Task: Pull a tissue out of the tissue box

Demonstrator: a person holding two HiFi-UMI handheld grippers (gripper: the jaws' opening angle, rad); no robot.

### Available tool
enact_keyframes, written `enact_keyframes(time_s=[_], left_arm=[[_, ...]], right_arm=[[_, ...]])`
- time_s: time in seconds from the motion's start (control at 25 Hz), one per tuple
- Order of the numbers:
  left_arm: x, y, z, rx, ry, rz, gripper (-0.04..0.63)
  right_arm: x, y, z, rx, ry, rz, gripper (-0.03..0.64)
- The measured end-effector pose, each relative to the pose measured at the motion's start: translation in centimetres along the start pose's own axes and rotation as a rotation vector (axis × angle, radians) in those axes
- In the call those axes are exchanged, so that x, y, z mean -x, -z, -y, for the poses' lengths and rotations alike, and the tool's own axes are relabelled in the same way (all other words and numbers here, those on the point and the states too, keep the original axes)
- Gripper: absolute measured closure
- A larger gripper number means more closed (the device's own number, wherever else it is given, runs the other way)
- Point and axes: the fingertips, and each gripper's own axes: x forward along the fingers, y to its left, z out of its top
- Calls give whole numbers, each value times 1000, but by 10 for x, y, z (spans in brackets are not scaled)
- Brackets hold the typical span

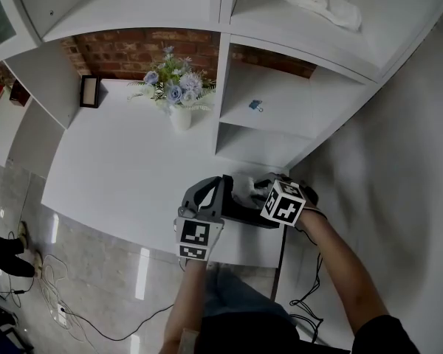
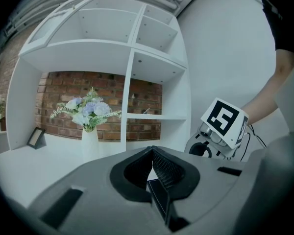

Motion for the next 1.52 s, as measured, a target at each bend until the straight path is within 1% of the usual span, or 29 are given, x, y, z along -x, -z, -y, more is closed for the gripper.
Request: enact_keyframes(time_s=[0.12,0.16,0.2,0.24,0.4,1.24,1.4,1.52], left_arm=[[-1,0,-2,1,-5,-2,587],[-2,0,-2,1,-6,-2,586],[-3,0,-3,1,-6,-2,586],[-3,0,-3,1,-5,-2,586],[-6,0,-4,0,-2,-1,586],[-15,-9,4,-9,23,7,586],[-14,-12,2,-13,20,12,586],[-13,-15,0,-16,17,18,586]], right_arm=[[3,-2,-1,13,10,16,539],[4,-3,-1,18,19,21,582],[5,-3,0,20,28,26,604],[6,-3,0,19,33,32,610],[11,-4,1,7,45,50,614],[60,-13,34,-60,205,136,615],[74,-18,39,-100,243,184,615],[89,-26,43,-149,280,254,615]])
